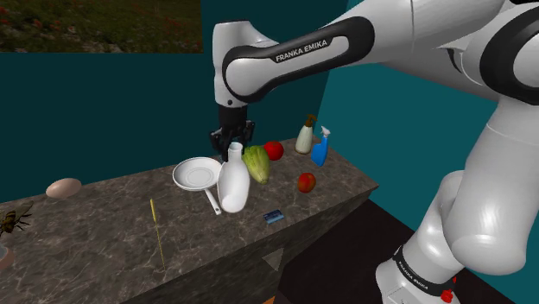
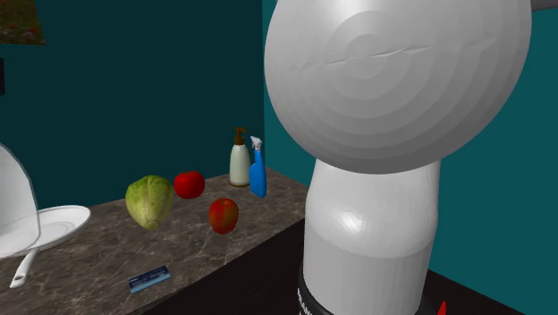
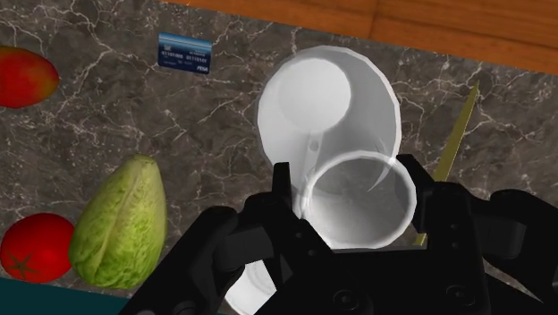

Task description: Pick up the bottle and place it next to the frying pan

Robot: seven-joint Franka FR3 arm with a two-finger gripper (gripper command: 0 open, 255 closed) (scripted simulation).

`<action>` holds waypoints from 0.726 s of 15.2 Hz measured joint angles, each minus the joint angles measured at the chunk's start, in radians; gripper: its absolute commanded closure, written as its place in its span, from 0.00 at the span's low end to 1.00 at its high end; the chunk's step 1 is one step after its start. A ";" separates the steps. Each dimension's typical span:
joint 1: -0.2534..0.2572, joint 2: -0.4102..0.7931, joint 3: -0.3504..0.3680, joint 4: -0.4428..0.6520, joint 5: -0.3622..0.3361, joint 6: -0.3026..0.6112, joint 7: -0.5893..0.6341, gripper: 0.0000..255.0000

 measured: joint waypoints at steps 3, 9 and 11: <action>0.001 0.014 0.000 -0.022 -0.002 0.036 0.002 1.00; 0.002 0.048 -0.001 -0.062 -0.008 0.110 0.005 1.00; 0.000 0.060 -0.003 -0.075 -0.010 0.134 0.003 1.00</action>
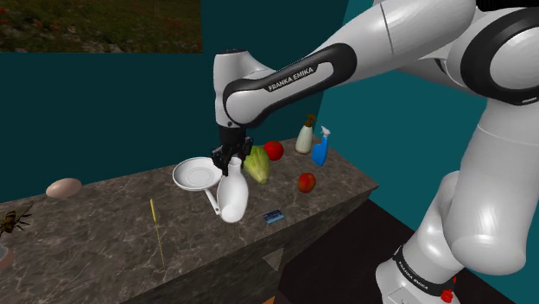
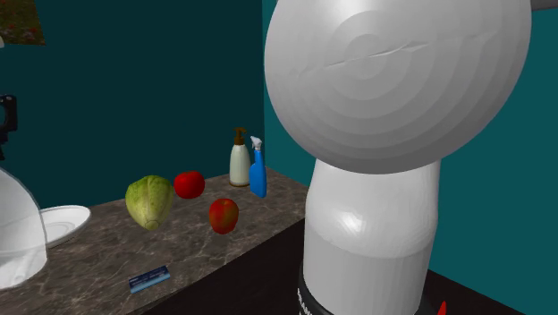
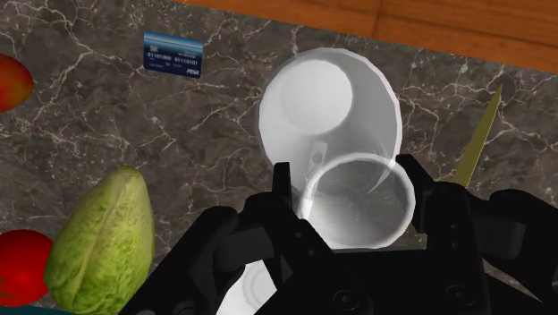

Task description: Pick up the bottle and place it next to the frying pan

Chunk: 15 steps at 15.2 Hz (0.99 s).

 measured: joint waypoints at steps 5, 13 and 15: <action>0.001 0.031 -0.002 -0.030 -0.006 0.061 0.003 1.00; 0.004 0.090 -0.005 -0.063 -0.017 0.152 0.010 1.00; 0.005 0.108 -0.006 -0.068 -0.020 0.175 0.013 1.00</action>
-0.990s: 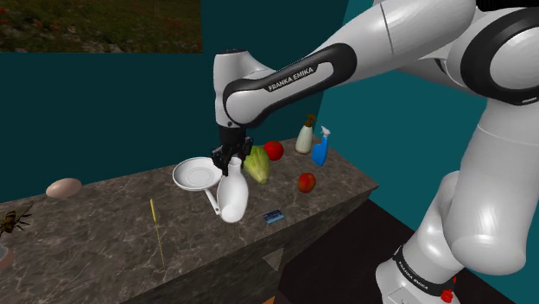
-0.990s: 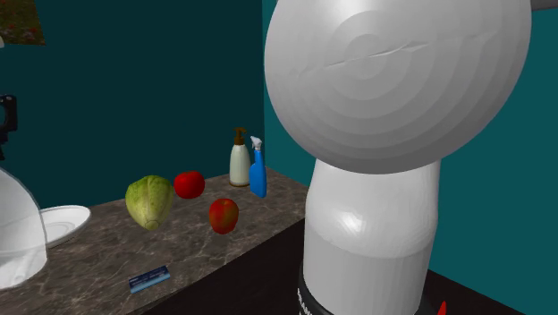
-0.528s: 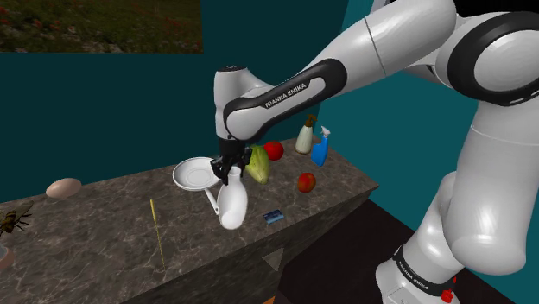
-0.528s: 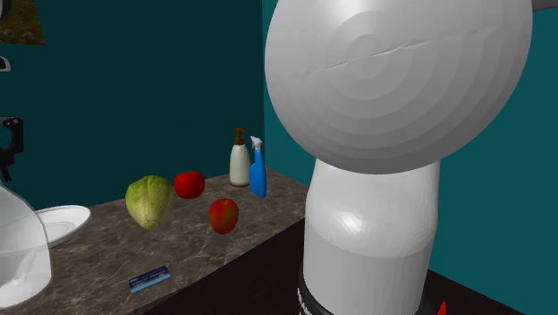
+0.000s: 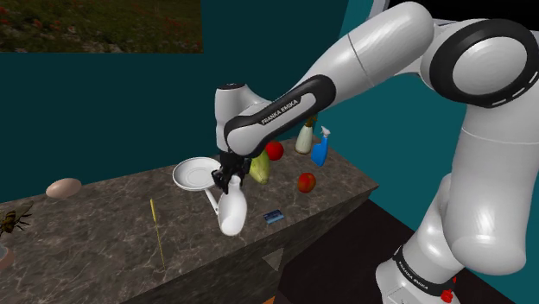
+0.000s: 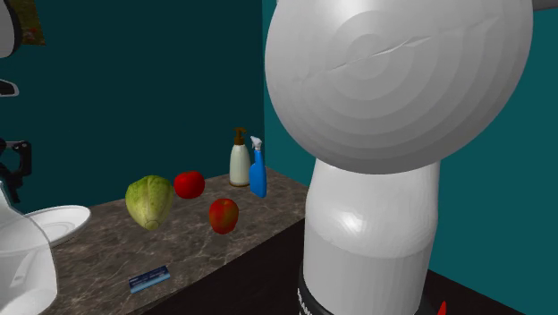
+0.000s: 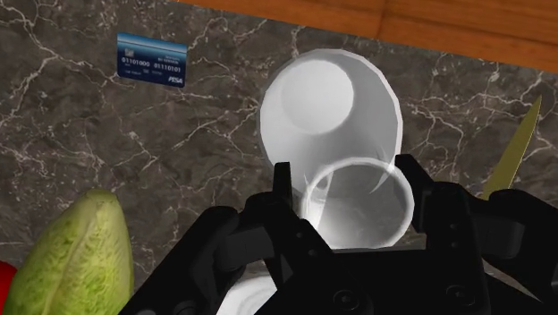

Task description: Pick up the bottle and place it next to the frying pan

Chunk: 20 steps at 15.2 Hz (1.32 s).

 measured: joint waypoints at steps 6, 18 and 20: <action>0.004 0.058 -0.005 -0.010 -0.011 0.068 0.007 1.00; 0.005 0.073 -0.006 -0.012 -0.013 0.086 0.009 0.00; 0.005 0.073 -0.006 -0.013 -0.013 0.086 0.009 0.00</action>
